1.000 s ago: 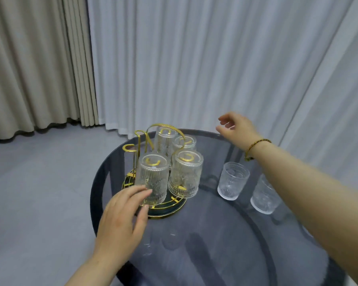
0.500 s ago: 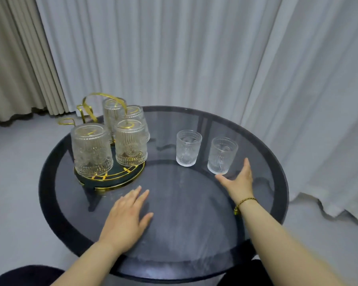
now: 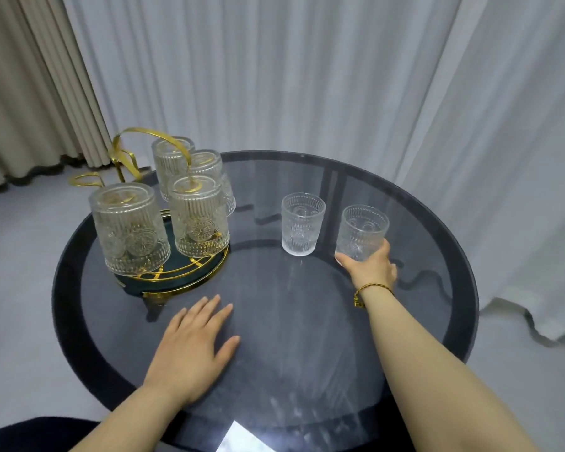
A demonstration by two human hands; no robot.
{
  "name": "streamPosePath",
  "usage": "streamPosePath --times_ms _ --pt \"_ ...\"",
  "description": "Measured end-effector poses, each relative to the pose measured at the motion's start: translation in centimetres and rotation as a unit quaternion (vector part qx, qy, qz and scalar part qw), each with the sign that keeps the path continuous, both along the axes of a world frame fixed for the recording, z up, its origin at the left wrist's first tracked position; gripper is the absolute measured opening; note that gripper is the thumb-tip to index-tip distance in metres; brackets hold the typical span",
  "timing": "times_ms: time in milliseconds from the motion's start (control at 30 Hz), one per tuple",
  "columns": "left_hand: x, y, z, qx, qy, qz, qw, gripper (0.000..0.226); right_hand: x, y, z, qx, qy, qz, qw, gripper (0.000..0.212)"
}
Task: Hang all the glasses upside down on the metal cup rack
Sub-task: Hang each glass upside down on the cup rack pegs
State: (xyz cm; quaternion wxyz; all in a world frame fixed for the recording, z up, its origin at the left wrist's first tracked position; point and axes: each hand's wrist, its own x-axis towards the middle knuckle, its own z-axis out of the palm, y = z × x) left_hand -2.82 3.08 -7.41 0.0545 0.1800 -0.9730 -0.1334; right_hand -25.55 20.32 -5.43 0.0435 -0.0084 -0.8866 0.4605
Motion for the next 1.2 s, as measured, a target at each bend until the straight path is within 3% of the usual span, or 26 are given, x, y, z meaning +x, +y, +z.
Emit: streamPosePath --times_ms 367,600,733,933,1200 --pt "0.3 0.3 1.0 0.033 0.002 -0.009 0.999 0.053 3.9 1.0 3.0 -0.121 0.037 0.148 0.981 0.075" --pt "4.3 -2.5 2.8 0.089 0.147 0.031 0.985 0.039 6.4 -1.3 11.0 -0.145 0.106 0.247 0.952 0.063" --pt "6.6 -6.9 3.4 0.091 0.218 0.116 0.965 0.031 7.9 -4.5 15.7 -0.091 0.134 0.297 0.941 0.064" --pt "7.0 -12.0 1.1 0.087 0.108 0.114 0.984 0.048 9.7 -11.1 22.1 0.047 0.188 0.351 0.916 0.061" --pt "5.1 -15.7 0.6 0.067 0.067 0.093 0.991 0.051 10.8 -22.1 26.7 0.212 0.227 0.413 0.856 0.068"
